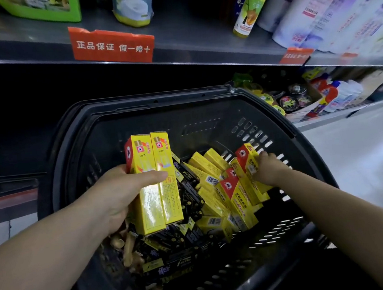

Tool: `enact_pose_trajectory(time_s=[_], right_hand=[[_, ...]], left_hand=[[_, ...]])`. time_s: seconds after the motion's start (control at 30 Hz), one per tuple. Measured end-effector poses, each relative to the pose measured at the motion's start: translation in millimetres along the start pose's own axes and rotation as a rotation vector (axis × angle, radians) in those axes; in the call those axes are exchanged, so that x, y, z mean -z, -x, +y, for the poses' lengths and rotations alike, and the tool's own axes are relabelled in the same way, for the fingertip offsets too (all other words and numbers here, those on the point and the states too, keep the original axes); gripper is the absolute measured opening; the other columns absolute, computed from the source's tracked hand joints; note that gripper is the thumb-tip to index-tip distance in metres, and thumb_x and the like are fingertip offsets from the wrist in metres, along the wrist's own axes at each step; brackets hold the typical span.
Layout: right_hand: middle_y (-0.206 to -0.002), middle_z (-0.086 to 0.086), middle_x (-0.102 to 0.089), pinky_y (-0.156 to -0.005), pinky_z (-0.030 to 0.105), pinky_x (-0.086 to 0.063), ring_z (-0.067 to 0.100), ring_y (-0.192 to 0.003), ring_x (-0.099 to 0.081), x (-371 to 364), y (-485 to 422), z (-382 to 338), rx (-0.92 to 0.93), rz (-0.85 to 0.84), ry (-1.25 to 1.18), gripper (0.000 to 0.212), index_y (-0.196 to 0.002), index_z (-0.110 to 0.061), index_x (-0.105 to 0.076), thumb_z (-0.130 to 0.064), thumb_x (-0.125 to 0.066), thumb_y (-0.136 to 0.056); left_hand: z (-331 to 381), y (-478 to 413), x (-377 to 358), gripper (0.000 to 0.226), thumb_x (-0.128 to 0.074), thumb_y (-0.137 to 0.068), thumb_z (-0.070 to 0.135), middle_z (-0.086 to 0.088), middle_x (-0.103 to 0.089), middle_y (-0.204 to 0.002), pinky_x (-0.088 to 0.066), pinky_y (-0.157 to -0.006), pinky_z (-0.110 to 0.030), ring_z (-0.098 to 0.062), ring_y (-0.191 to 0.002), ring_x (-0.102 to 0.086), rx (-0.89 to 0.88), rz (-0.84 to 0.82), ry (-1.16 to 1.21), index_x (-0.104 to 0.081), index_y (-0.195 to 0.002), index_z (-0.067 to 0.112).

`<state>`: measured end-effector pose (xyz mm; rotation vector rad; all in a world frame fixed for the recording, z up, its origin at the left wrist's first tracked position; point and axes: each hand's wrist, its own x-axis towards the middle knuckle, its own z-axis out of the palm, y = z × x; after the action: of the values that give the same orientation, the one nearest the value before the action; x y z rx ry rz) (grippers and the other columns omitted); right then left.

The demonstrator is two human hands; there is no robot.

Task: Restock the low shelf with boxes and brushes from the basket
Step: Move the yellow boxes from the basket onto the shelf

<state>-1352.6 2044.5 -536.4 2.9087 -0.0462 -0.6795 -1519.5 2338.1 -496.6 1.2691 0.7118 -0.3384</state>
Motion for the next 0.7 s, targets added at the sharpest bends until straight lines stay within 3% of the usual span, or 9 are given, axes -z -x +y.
enact_pose_trajectory(time_s=[0.07,0.17,0.27,0.33,0.37,0.43,0.53,0.6,0.7], right_hand=[[-0.141,0.021,-0.031,-0.096,0.039,-0.043,0.035,-0.125,-0.043,-3,-4,0,-0.018,0.036,-0.012,0.07,-0.143,-0.003,-0.023,-0.028,-0.061,-0.089],[-0.136,0.02,-0.036,-0.094,0.041,-0.044,0.036,-0.122,-0.046,-7,-6,0,-0.043,0.082,-0.038,0.074,-0.14,-0.006,-0.024,-0.025,-0.068,-0.084],[-0.127,0.02,-0.05,-0.082,0.037,-0.046,0.033,-0.114,-0.054,-7,-4,-1,-0.085,0.075,-0.093,0.07,-0.137,-0.001,-0.023,-0.023,-0.065,-0.086],[-0.109,0.016,-0.059,-0.074,0.032,-0.046,0.028,-0.1,-0.06,1,3,-5,-0.084,0.037,-0.084,0.055,-0.128,0.001,-0.038,-0.024,-0.065,-0.086],[-0.095,0.011,-0.061,-0.067,0.029,-0.046,0.024,-0.086,-0.06,8,8,-9,-0.047,0.043,-0.144,0.037,-0.112,-0.004,-0.05,-0.023,-0.066,-0.085],[-0.08,0.005,-0.061,-0.062,0.029,-0.049,0.019,-0.071,-0.061,26,23,-23,0.074,0.048,-0.456,0.017,-0.088,-0.011,-0.055,-0.018,-0.069,-0.082],[-0.09,0.004,-0.07,-0.066,0.033,-0.057,0.02,-0.076,-0.07,58,70,-60,0.352,-0.029,-0.989,0.019,-0.099,-0.021,-0.064,-0.017,-0.068,-0.081],[-0.093,-0.005,-0.073,-0.066,0.024,-0.056,0.012,-0.079,-0.071,69,108,-87,0.605,-0.024,-0.976,0.022,-0.101,-0.036,-0.066,-0.027,-0.066,-0.081],[-0.106,-0.016,-0.07,-0.081,0.024,-0.055,0.005,-0.094,-0.068,68,152,-125,0.88,-0.029,-0.896,0.03,-0.116,-0.044,-0.059,-0.035,-0.061,-0.087]], left_hand=[[-1,-1,0,0.037,-0.08,-0.067,0.014,-0.008,-0.071,-0.102,-0.046,-0.089,-0.041,-0.026,-0.099,-0.063,-0.008,0.0,0.004,-0.065,-0.102,0.014],[0,-1,1,0.04,-0.08,-0.067,0.011,-0.009,-0.07,-0.103,-0.045,-0.087,-0.039,-0.027,-0.1,-0.062,-0.016,0.011,0.033,-0.064,-0.104,0.013],[0,2,2,0.045,-0.078,-0.069,0.009,-0.011,-0.069,-0.106,-0.046,-0.094,-0.044,-0.029,-0.104,-0.061,-0.02,0.003,0.094,-0.063,-0.111,0.011],[2,5,1,0.041,-0.076,-0.072,0.007,-0.011,-0.07,-0.105,-0.05,-0.081,-0.039,-0.028,-0.099,-0.064,-0.018,-0.015,0.153,-0.063,-0.111,0.011],[2,6,1,0.039,-0.075,-0.073,0.007,-0.011,-0.071,-0.103,-0.049,-0.074,-0.035,-0.026,-0.095,-0.065,-0.019,-0.02,0.182,-0.063,-0.11,0.011],[4,10,1,0.033,-0.075,-0.074,0.008,-0.009,-0.072,-0.098,-0.048,-0.069,-0.032,-0.024,-0.09,-0.067,-0.025,-0.024,0.226,-0.065,-0.105,0.012],[9,16,3,0.022,-0.075,-0.075,0.011,-0.004,-0.075,-0.087,-0.05,-0.07,-0.032,-0.02,-0.085,-0.068,-0.069,-0.023,0.283,-0.067,-0.094,0.016],[12,20,6,0.022,-0.076,-0.075,0.015,-0.002,-0.075,-0.088,-0.049,-0.07,-0.031,-0.018,-0.086,-0.068,-0.112,0.01,0.3,-0.066,-0.094,0.018],[19,27,16,0.033,-0.075,-0.075,0.022,-0.003,-0.074,-0.095,-0.052,-0.072,-0.035,-0.022,-0.088,-0.069,-0.158,0.055,0.345,-0.065,-0.106,0.018]])
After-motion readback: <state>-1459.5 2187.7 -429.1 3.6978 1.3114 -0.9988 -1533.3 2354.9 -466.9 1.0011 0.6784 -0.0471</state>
